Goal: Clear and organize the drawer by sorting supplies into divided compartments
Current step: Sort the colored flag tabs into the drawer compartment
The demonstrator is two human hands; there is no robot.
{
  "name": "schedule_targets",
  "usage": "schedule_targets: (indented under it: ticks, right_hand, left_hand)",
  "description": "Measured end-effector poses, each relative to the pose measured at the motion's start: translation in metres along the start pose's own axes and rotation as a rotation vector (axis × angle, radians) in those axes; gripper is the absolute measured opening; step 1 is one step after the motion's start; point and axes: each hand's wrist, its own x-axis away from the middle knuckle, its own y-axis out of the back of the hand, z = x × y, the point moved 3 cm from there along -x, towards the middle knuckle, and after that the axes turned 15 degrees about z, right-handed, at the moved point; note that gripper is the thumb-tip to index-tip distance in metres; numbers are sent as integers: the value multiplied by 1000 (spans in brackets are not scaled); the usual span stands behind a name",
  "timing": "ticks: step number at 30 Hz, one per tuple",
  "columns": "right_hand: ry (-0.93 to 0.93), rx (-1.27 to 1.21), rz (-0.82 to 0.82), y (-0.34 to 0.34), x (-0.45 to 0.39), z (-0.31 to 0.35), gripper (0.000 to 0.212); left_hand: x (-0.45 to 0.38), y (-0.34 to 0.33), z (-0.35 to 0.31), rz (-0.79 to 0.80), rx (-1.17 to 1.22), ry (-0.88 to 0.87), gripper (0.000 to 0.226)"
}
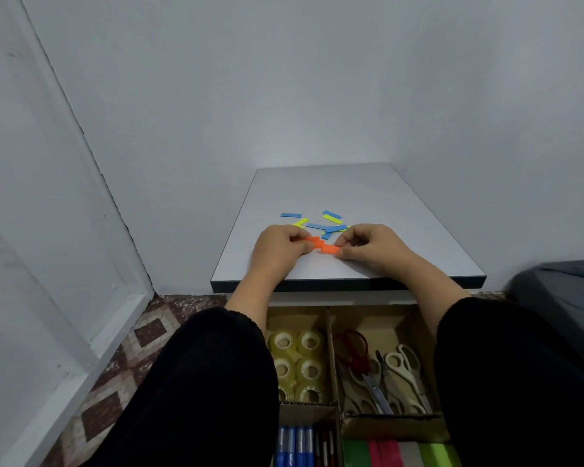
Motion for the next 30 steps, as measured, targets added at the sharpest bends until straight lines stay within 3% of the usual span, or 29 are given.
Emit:
schedule_targets:
  ticks: [9,14,16,24,30]
  right_hand:
    - [23,23,-40,-13,31,2,6]
    - [59,-99,-139,-27,82,5,8]
    - [24,-113,-147,-36,111,-2,6]
    - [-543,-26,-114,-69,211,-66,10]
    - [-779,385,-14,-92,216,-76,18]
  left_hand:
    - [40,-7,-7,12,149,-34,23]
    - [86,-27,-13,-1,285,-112,9]
    - [108,-41,-9,24,322,-115,16]
    - [182,-91,22,122,524,2,23]
    - [179,-96,22,116,534,29,14]
